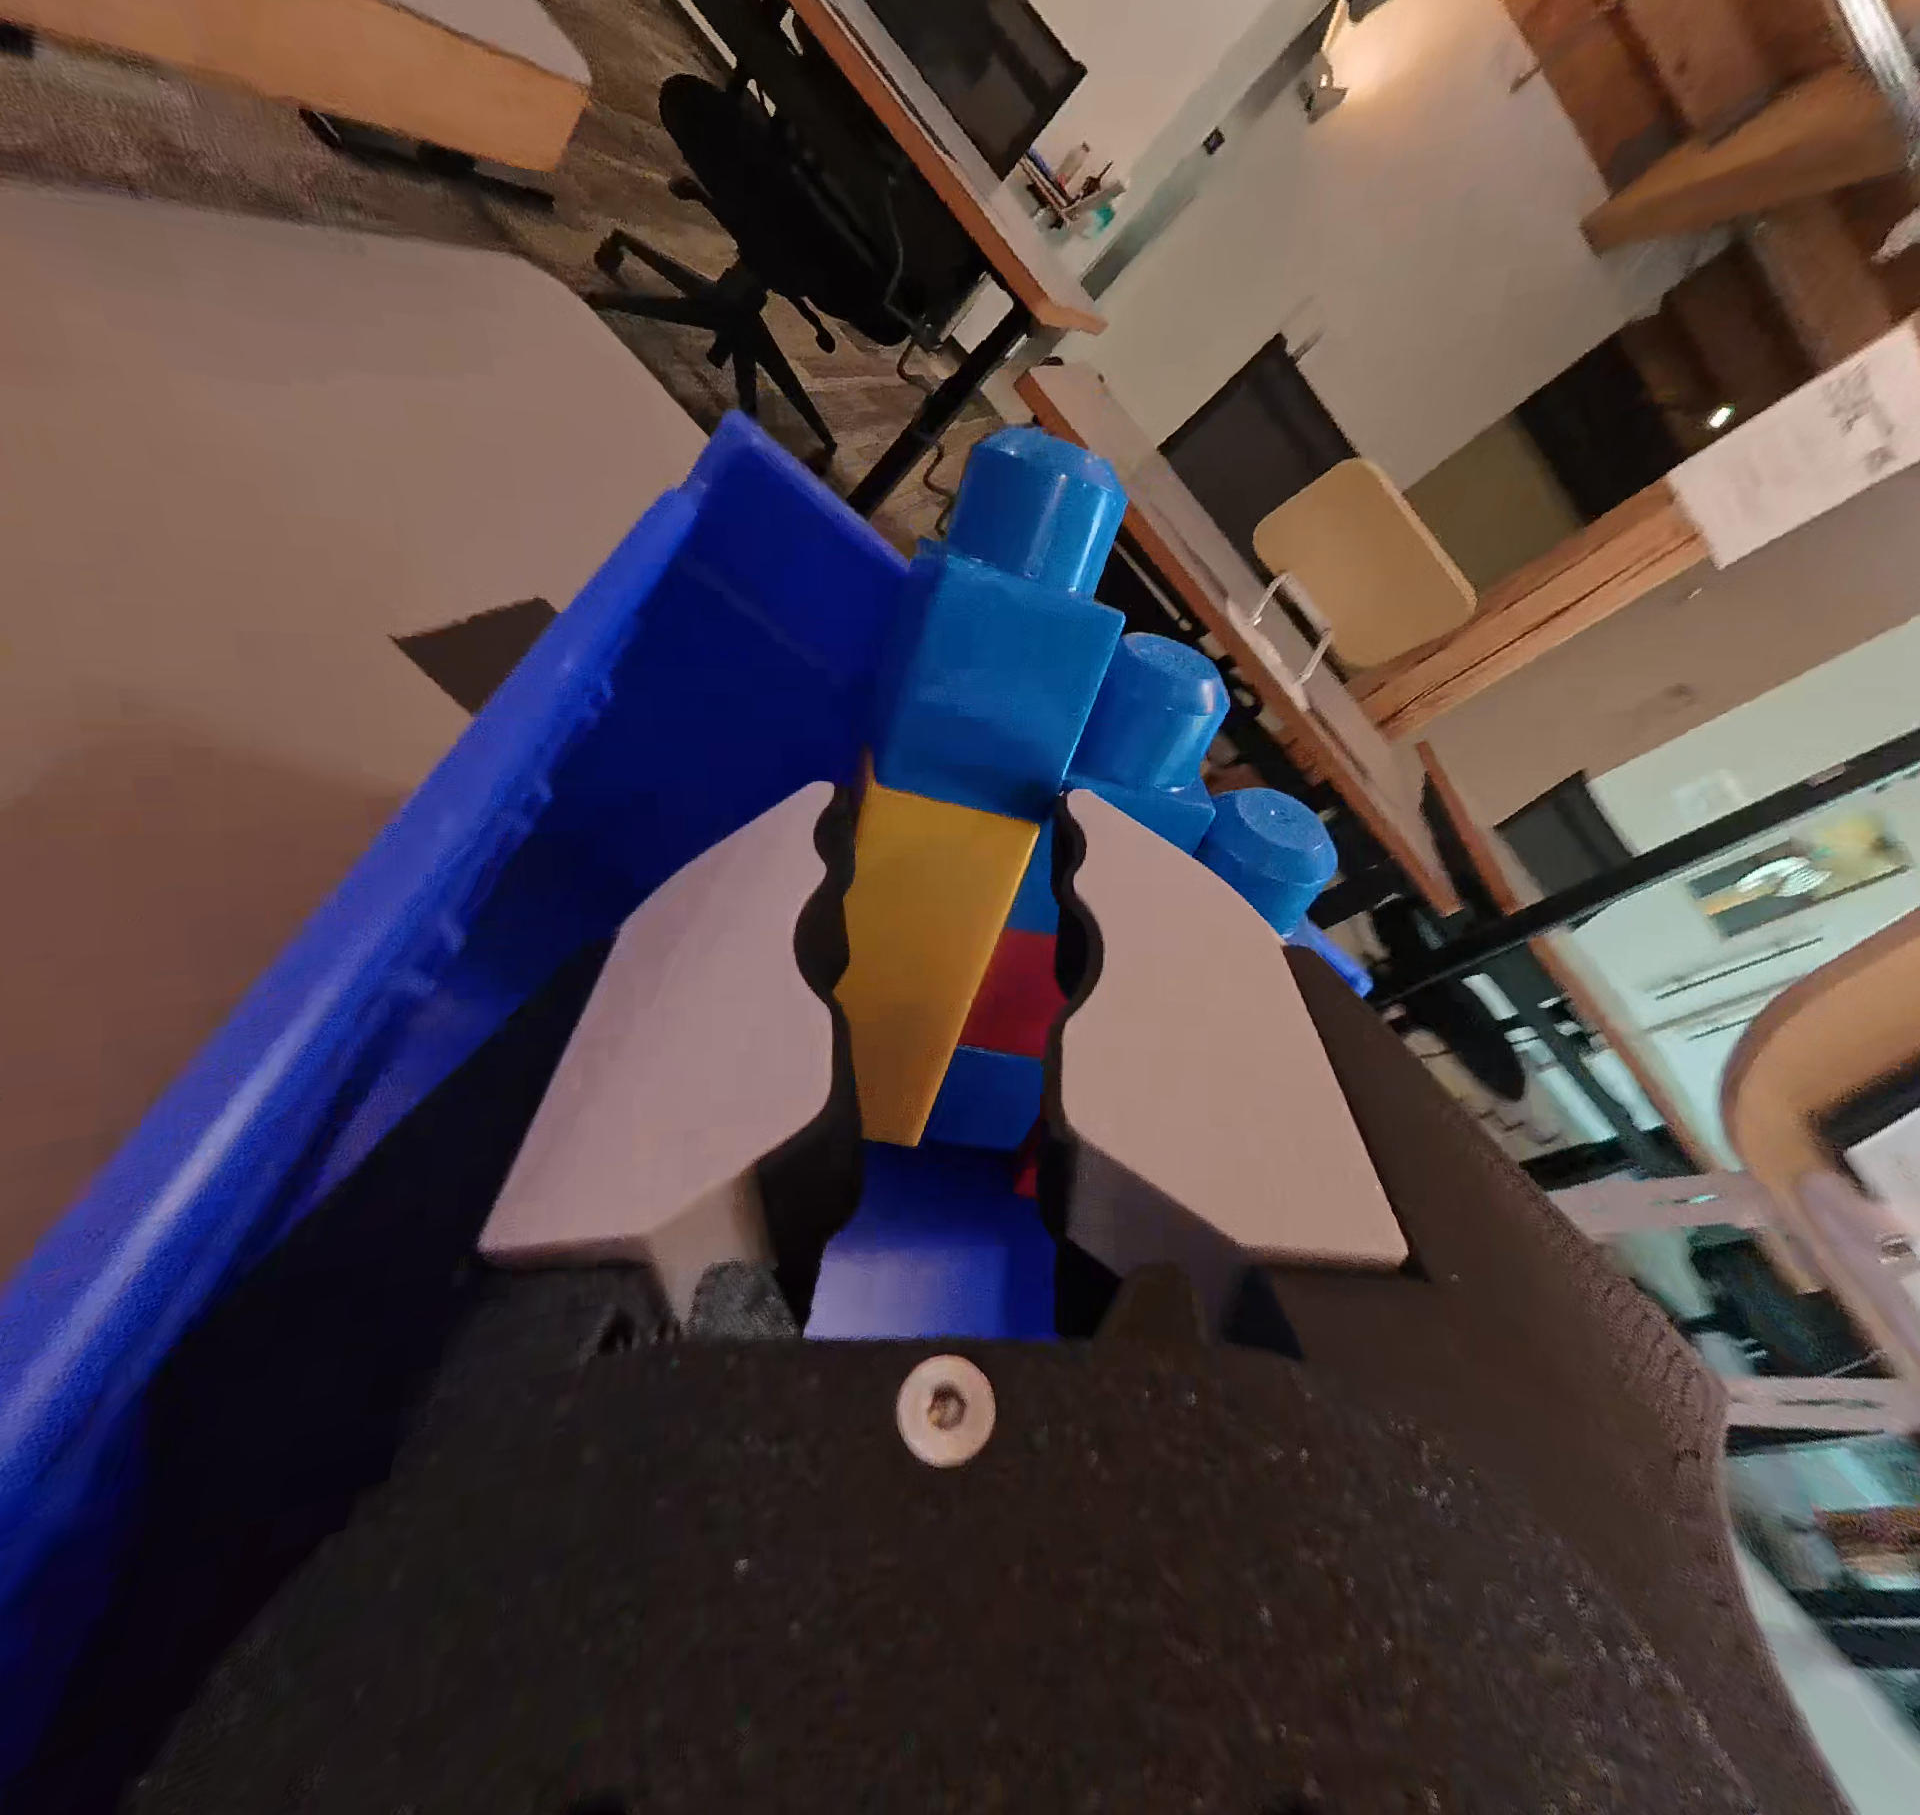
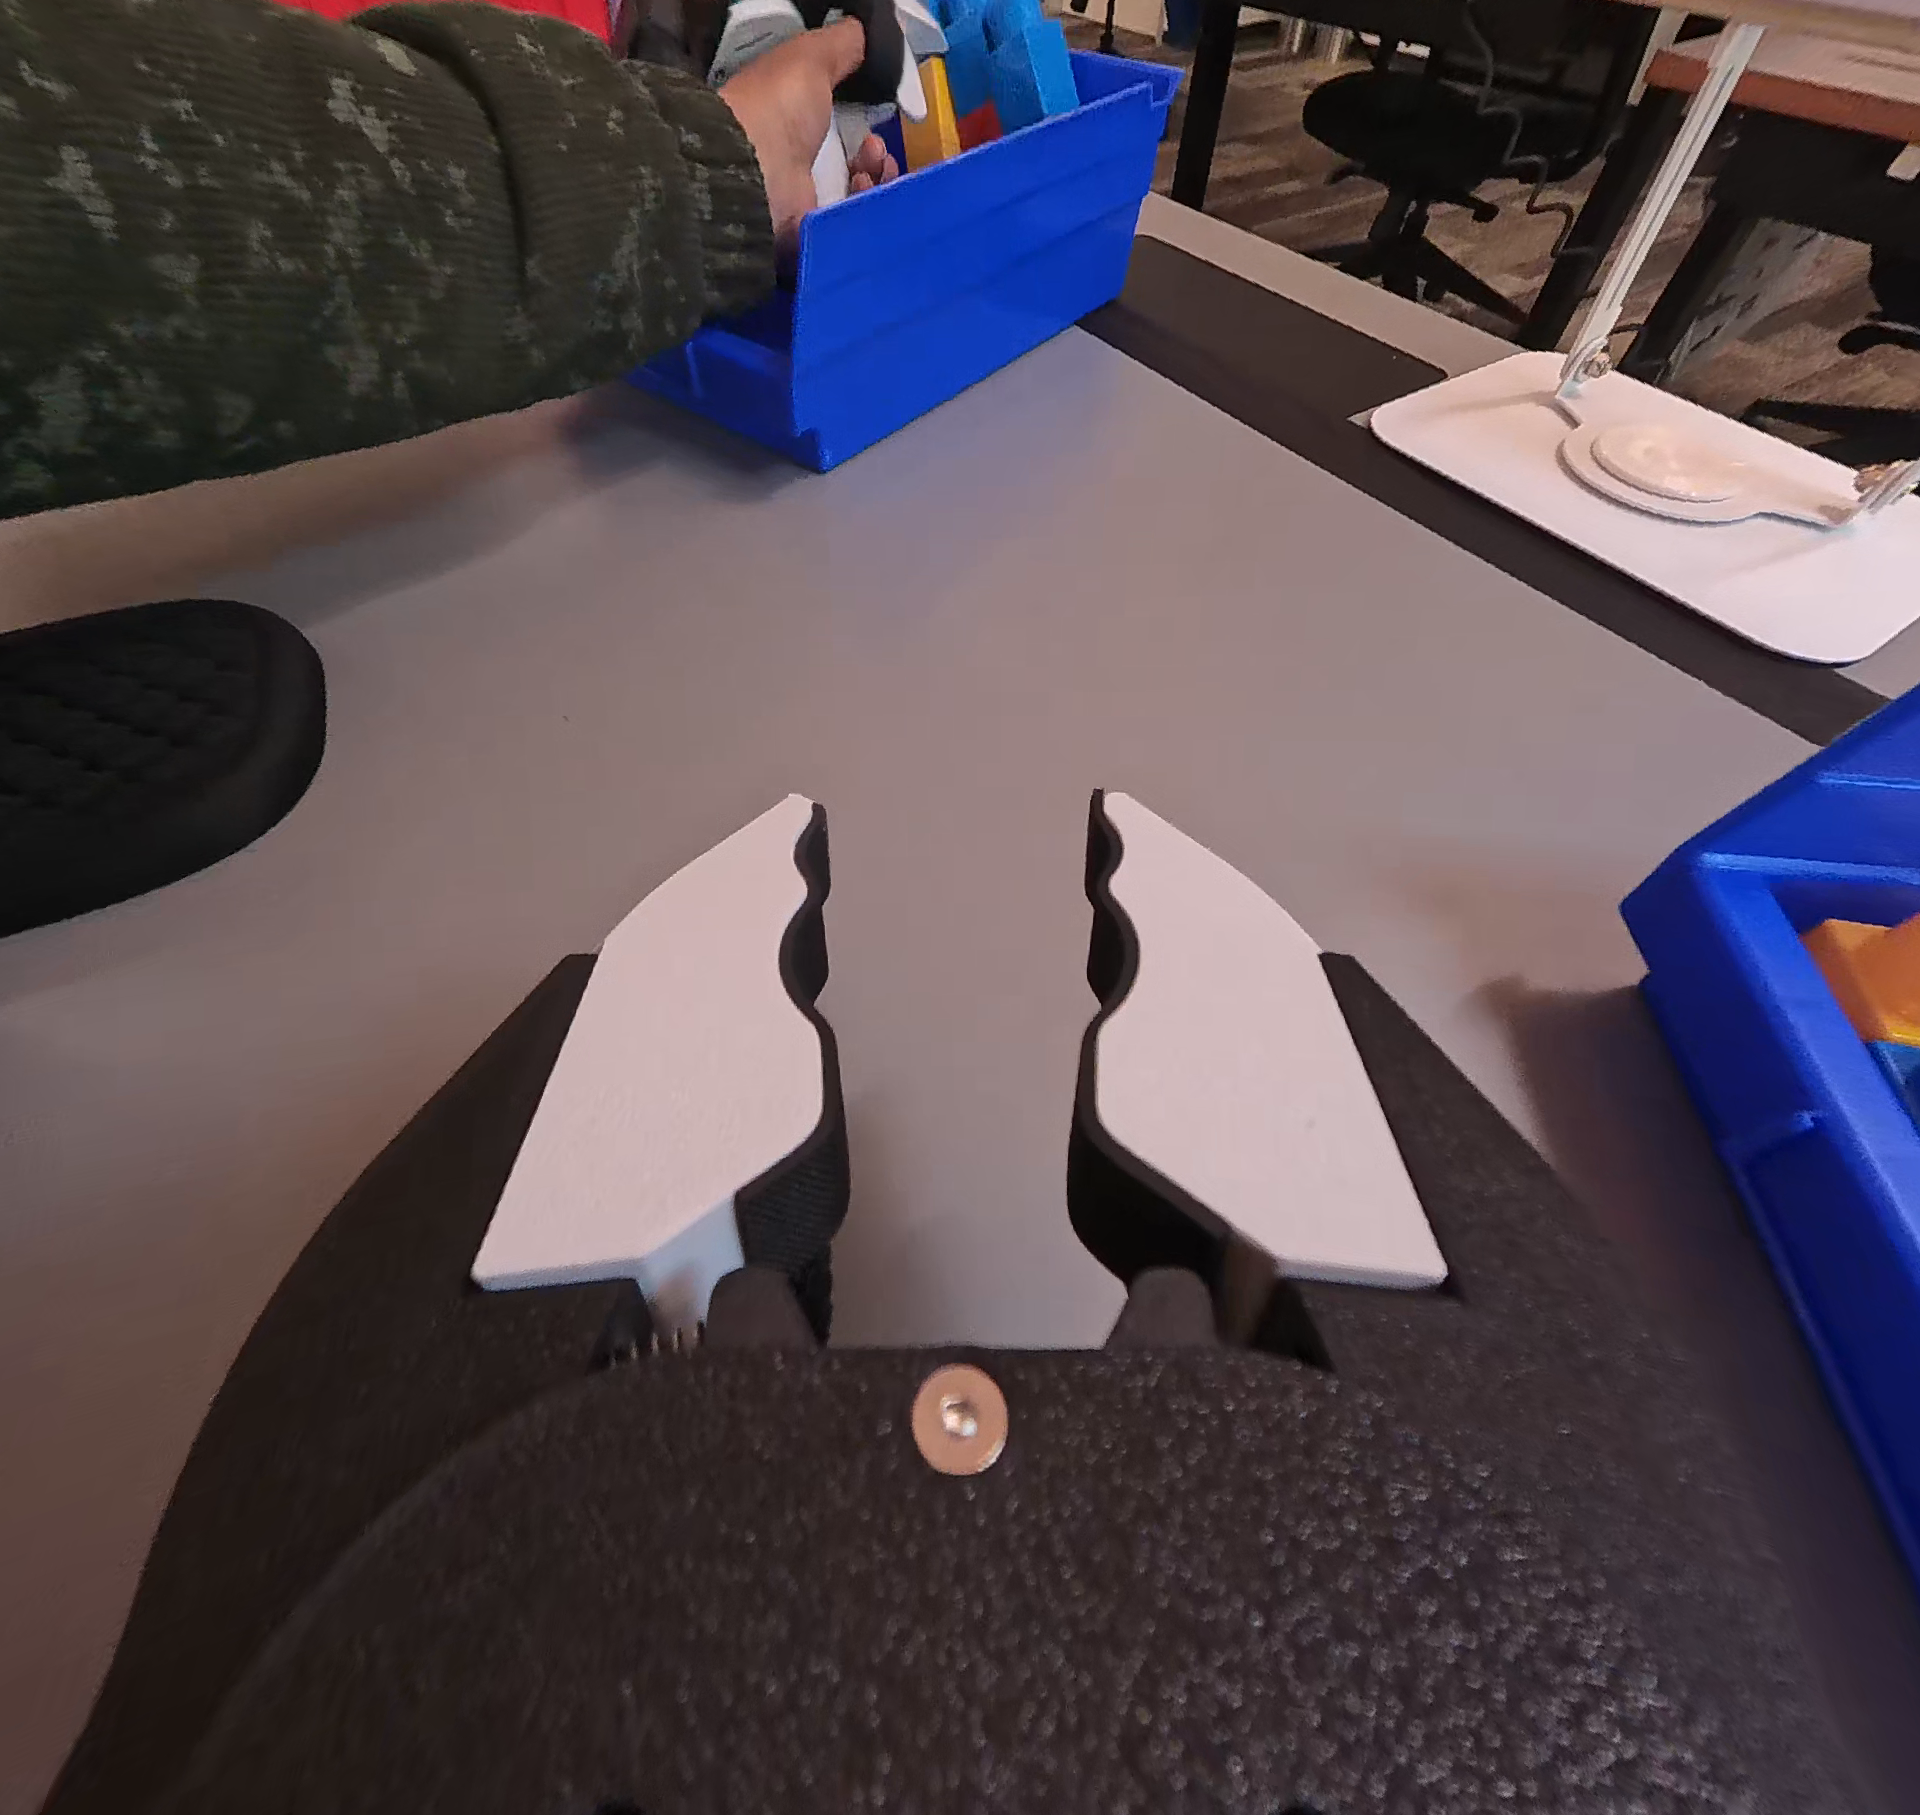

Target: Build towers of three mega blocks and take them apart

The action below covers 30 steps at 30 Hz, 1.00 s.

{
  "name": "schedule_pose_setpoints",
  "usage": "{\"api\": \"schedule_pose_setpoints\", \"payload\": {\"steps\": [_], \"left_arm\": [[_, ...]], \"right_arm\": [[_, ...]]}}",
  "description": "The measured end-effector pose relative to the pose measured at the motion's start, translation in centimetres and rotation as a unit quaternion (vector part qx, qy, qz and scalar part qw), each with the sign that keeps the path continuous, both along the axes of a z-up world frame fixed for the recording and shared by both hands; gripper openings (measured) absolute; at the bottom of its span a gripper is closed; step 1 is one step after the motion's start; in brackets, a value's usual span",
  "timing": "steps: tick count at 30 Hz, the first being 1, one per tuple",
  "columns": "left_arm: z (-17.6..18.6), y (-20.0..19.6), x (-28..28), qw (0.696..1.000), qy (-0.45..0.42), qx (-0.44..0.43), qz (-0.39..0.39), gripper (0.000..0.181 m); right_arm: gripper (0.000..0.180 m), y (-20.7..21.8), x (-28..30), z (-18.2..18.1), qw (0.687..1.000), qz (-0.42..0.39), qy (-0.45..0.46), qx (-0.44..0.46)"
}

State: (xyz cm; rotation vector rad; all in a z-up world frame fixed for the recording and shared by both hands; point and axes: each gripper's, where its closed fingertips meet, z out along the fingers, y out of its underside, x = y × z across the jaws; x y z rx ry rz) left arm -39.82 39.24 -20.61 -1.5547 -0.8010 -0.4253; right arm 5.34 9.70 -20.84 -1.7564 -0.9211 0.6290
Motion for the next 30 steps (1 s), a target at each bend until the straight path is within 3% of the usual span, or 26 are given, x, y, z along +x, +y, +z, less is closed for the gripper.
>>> {"api": "schedule_pose_setpoints", "payload": {"steps": [4, 9, 12, 15, 19, 21, 24, 30], "left_arm": [[0.7, 0.4, 0.6, 0.985, 0.160, -0.056, -0.027, 0.035], [-0.4, 0.7, 0.8, 0.935, 0.310, -0.157, -0.062, 0.046], [-2.7, 0.4, 0.6, 0.927, 0.303, -0.209, -0.079, 0.046], [-5.0, 0.6, 1.5, 0.935, 0.232, -0.233, -0.130, 0.056], [-5.0, 0.2, 1.3, 0.932, 0.227, -0.253, -0.128, 0.051], [-3.8, 0.0, 1.2, 0.939, 0.231, -0.228, -0.117, 0.037], [-1.4, -0.8, 1.8, 0.946, 0.239, -0.185, -0.113, 0.037], [5.3, -3.7, 4.5, 0.918, 0.374, -0.075, -0.108, 0.037]], "right_arm": [[0.048, -0.2, -0.2, -0.3, 1.000, 0.006, -0.007, -0.003], [0.048, -0.5, -0.5, -0.3, 1.000, 0.012, -0.012, 0.002], [0.048, -0.6, -0.7, -0.4, 1.000, 0.015, -0.018, 0.004], [0.048, -0.7, -0.8, -0.6, 1.000, 0.018, -0.022, 0.004], [0.047, -0.7, -0.8, -0.7, 0.999, 0.019, -0.027, 0.005], [0.047, -0.6, -0.7, -0.6, 0.999, 0.016, -0.027, 0.007], [0.047, -0.5, -0.6, -0.3, 1.000, 0.014, -0.020, 0.012], [0.045, -0.7, -0.8, -0.2, 1.000, 0.013, -0.018, 0.019]]}}
